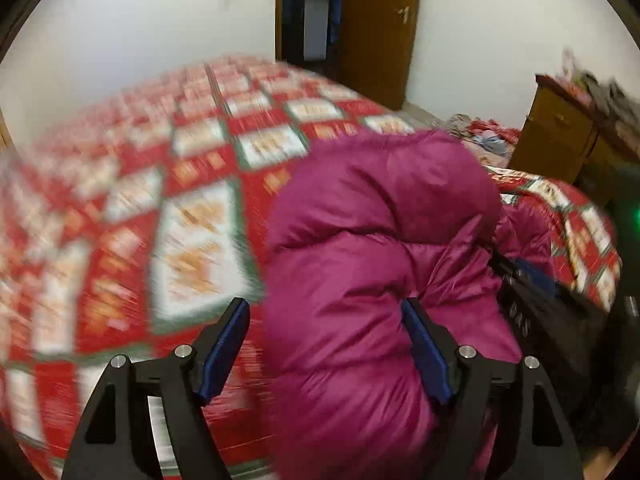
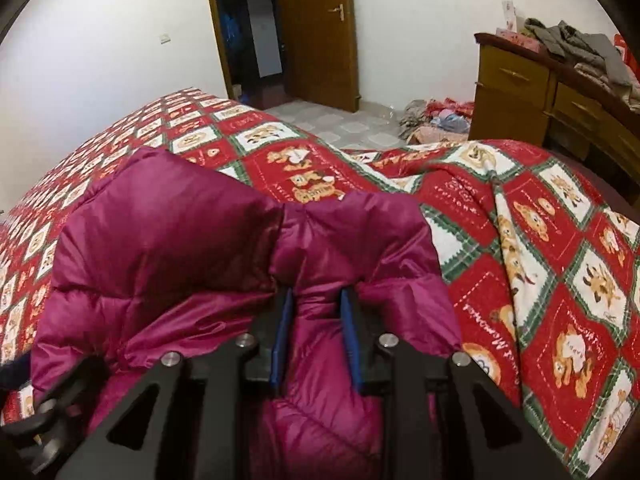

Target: Fold large clothes

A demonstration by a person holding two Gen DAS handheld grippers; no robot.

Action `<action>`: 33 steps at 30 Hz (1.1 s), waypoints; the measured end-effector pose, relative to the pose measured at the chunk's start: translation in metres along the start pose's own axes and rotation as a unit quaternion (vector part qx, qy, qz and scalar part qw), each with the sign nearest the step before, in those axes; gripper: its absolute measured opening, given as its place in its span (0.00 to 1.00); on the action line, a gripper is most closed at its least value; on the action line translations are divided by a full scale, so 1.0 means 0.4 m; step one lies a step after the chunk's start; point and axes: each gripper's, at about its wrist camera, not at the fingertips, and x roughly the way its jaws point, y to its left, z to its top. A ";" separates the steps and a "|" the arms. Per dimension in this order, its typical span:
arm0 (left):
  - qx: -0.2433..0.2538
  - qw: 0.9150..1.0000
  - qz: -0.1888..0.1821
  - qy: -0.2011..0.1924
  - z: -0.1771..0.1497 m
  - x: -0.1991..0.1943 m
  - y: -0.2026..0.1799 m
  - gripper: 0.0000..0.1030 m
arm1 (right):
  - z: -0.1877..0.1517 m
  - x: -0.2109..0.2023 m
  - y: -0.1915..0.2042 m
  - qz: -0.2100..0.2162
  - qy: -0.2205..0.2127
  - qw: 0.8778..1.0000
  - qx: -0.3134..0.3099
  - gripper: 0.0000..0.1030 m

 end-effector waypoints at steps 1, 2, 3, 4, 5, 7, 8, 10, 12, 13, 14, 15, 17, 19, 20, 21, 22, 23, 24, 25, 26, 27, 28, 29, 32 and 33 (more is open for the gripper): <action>0.017 1.000 0.020 -0.014 -0.007 -0.034 -0.005 0.76 | 0.008 -0.008 -0.008 0.012 0.013 1.000 0.000 0.29; 0.025 0.999 0.031 -0.022 -0.012 -0.057 -0.008 0.76 | 0.015 -0.018 -0.015 0.023 0.022 0.999 0.004 0.33; 0.030 0.998 0.040 -0.030 -0.019 -0.082 -0.009 0.76 | 0.022 -0.046 -0.031 0.045 0.026 0.999 0.017 0.37; 0.031 0.998 0.046 -0.038 -0.028 -0.108 -0.007 0.76 | 0.023 -0.093 -0.051 0.072 0.012 0.997 0.040 0.53; 0.028 0.998 0.046 -0.043 -0.036 -0.127 -0.003 0.76 | 0.020 -0.142 -0.066 0.091 -0.008 0.994 0.056 0.71; 0.017 0.998 0.039 -0.047 -0.056 -0.166 0.003 0.76 | 0.001 -0.238 -0.085 0.095 -0.042 0.993 0.059 0.83; 0.013 0.998 0.036 -0.048 -0.060 -0.175 0.008 0.76 | -0.010 -0.271 -0.090 0.093 -0.050 0.993 0.052 0.83; 0.007 0.998 0.030 -0.056 -0.083 -0.208 0.009 0.76 | -0.038 -0.341 -0.103 0.095 -0.060 0.993 0.032 0.83; 0.002 0.998 0.035 -0.061 -0.107 -0.237 0.005 0.76 | -0.075 -0.393 -0.119 0.087 -0.063 0.994 0.019 0.83; 0.000 0.997 0.035 -0.063 -0.116 -0.251 0.001 0.76 | -0.091 -0.408 -0.123 0.085 -0.061 0.994 0.014 0.83; 0.000 0.997 0.033 -0.065 -0.123 -0.258 -0.003 0.76 | -0.111 -0.424 -0.134 0.081 -0.058 0.995 0.011 0.83; 0.000 0.997 0.029 -0.068 -0.135 -0.272 -0.009 0.76 | -0.125 -0.428 -0.138 0.077 -0.056 0.995 0.011 0.83; 0.000 0.997 0.026 -0.072 -0.155 -0.293 -0.018 0.77 | -0.148 -0.429 -0.149 0.075 -0.048 0.996 0.008 0.83; 0.000 0.997 0.024 -0.073 -0.179 -0.315 -0.028 0.77 | -0.174 -0.428 -0.148 0.070 -0.042 0.997 -0.003 0.83; -0.001 0.997 0.022 -0.072 -0.192 -0.325 -0.033 0.77 | -0.186 -0.430 -0.148 0.068 -0.039 0.997 -0.011 0.83; -0.002 0.997 0.021 -0.070 -0.199 -0.332 -0.035 0.77 | -0.203 -0.435 -0.145 0.068 -0.037 0.997 -0.020 0.83; -0.003 0.998 0.023 -0.067 -0.212 -0.340 -0.039 0.77 | -0.215 -0.441 -0.146 0.070 -0.035 0.997 -0.025 0.83; -0.004 0.998 0.024 -0.063 -0.221 -0.347 -0.044 0.77 | -0.227 -0.448 -0.147 0.075 -0.032 0.996 -0.029 0.83; -0.005 0.998 0.025 -0.058 -0.232 -0.352 -0.046 0.77 | -0.238 -0.454 -0.151 0.079 -0.029 0.996 -0.029 0.83; -0.005 0.998 0.026 -0.055 -0.241 -0.355 -0.048 0.77 | -0.251 -0.461 -0.153 0.082 -0.027 0.996 -0.028 0.83; -0.005 0.998 0.028 -0.052 -0.250 -0.360 -0.050 0.77 | -0.261 -0.467 -0.155 0.085 -0.026 0.996 -0.027 0.83; -0.003 0.998 0.033 -0.049 -0.263 -0.365 -0.054 0.77 | -0.272 -0.471 -0.156 0.087 -0.023 0.996 -0.030 0.83; -0.002 0.998 0.037 -0.048 -0.273 -0.370 -0.057 0.77 | -0.281 -0.473 -0.156 0.087 -0.021 0.995 -0.032 0.83; -0.001 0.998 0.041 -0.047 -0.285 -0.376 -0.061 0.77 | -0.290 -0.476 -0.155 0.086 -0.019 0.995 -0.035 0.83; -0.001 0.998 0.059 -0.035 -0.323 -0.397 -0.067 0.77 | -0.315 -0.482 -0.158 0.087 -0.012 0.995 -0.037 0.83; -0.003 0.997 0.064 -0.033 -0.335 -0.408 -0.065 0.77 | -0.321 -0.486 -0.161 0.090 -0.008 0.995 -0.037 0.83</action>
